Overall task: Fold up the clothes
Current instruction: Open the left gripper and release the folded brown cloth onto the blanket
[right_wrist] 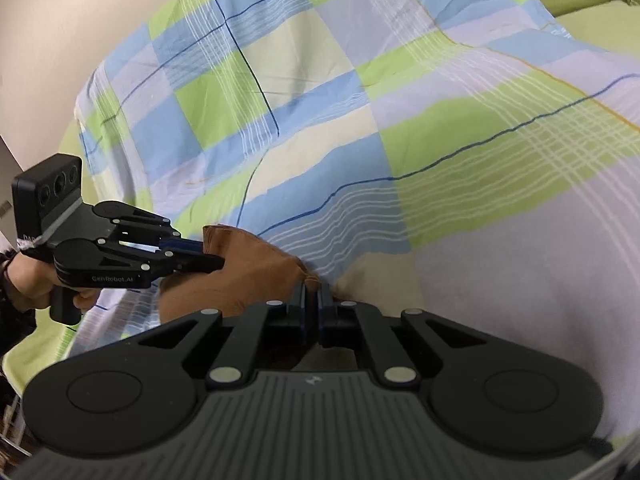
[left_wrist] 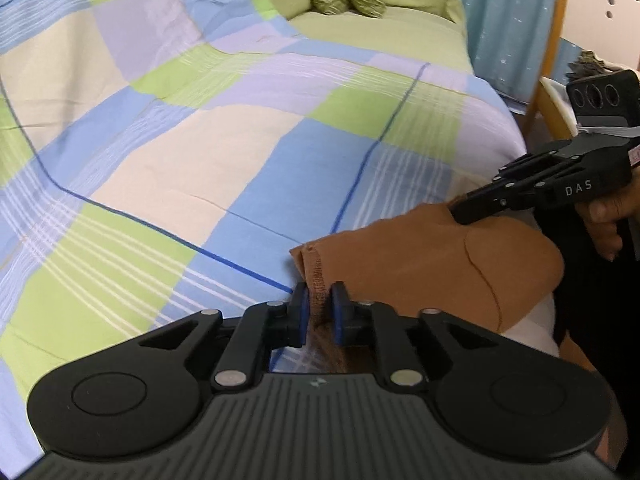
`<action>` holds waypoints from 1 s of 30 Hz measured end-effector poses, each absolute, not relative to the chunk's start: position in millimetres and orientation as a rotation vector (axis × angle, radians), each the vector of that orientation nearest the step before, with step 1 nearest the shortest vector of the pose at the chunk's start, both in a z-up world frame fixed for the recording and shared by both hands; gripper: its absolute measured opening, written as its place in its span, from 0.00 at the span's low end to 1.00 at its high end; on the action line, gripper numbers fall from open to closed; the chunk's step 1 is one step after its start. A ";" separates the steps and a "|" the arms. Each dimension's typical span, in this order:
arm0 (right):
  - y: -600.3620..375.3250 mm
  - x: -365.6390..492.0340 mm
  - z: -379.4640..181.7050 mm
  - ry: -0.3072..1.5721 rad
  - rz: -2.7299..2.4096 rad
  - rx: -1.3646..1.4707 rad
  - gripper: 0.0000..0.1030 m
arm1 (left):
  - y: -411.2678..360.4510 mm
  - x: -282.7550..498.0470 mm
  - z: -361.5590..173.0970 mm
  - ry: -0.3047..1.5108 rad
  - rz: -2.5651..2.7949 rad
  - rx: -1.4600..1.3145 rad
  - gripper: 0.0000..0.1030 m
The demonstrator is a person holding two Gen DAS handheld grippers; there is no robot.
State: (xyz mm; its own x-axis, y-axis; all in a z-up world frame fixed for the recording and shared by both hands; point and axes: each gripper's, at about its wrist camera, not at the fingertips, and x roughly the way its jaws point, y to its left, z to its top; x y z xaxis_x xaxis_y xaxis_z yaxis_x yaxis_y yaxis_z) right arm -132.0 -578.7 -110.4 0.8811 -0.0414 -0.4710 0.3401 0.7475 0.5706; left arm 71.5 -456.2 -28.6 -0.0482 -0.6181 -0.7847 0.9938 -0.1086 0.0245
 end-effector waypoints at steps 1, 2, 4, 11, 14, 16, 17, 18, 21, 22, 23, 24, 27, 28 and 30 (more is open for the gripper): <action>-581.9 -131.0 -112.6 0.458 -0.209 0.721 0.02 | -453.7 69.9 -26.7 0.643 -1.528 0.774 0.23; -585.3 -130.1 -114.5 0.461 -0.200 0.741 0.02 | -451.2 68.2 -24.8 0.630 -1.514 0.781 0.24; -591.6 -130.5 -116.3 0.468 -0.178 0.770 0.02 | -436.8 55.0 -11.6 0.548 -1.465 0.820 0.23; -589.6 -129.3 -116.4 0.469 -0.177 0.756 0.03 | -429.7 3.9 26.3 0.440 -1.536 0.778 0.28; -591.3 -129.5 -117.5 0.467 -0.169 0.768 0.03 | -454.5 -6.5 15.2 0.485 -1.609 0.753 0.28; -594.0 -130.0 -118.2 0.468 -0.159 0.775 0.02 | -468.0 -7.0 3.0 0.533 -1.648 0.759 0.28; -595.8 -130.7 -117.7 0.468 -0.153 0.779 0.03 | -477.5 -7.5 -9.1 0.562 -1.661 0.796 0.28; -598.2 -134.7 -115.9 0.456 -0.146 0.788 0.03 | -482.0 -7.8 -15.3 0.573 -1.661 0.820 0.28; -604.9 -158.3 -108.0 0.386 -0.122 0.833 0.21 | -487.4 4.9 -31.1 0.644 -1.667 0.811 0.30; -605.1 -169.0 -106.0 0.360 -0.113 0.853 0.33 | -487.4 7.9 -32.0 0.660 -1.666 0.802 0.30; -605.3 -179.4 -104.1 0.335 -0.102 0.871 0.41 | -487.2 10.7 -32.3 0.674 -1.666 0.793 0.30; -604.3 -188.4 -102.6 0.321 -0.087 0.889 0.44 | -487.1 12.3 -32.8 0.686 -1.665 0.785 0.30; -579.6 -209.7 -109.8 0.309 0.021 0.959 0.51 | -484.4 10.7 -35.7 0.693 -1.664 0.791 0.30; -571.8 -206.7 -113.7 0.304 0.061 0.976 0.51 | -485.1 10.0 -36.4 0.689 -1.665 0.799 0.30; -556.9 -200.5 -121.2 0.292 0.139 1.007 0.51 | -485.3 11.5 -37.2 0.692 -1.669 0.799 0.30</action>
State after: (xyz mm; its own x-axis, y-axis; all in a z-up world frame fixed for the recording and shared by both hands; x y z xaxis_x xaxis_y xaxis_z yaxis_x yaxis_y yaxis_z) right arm -200.5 -556.9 -121.2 0.9524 0.2483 -0.1768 0.0193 0.5300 0.8478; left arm 11.5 -485.3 -37.2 -0.1660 -0.5787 -0.7985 0.9739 -0.2231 -0.0408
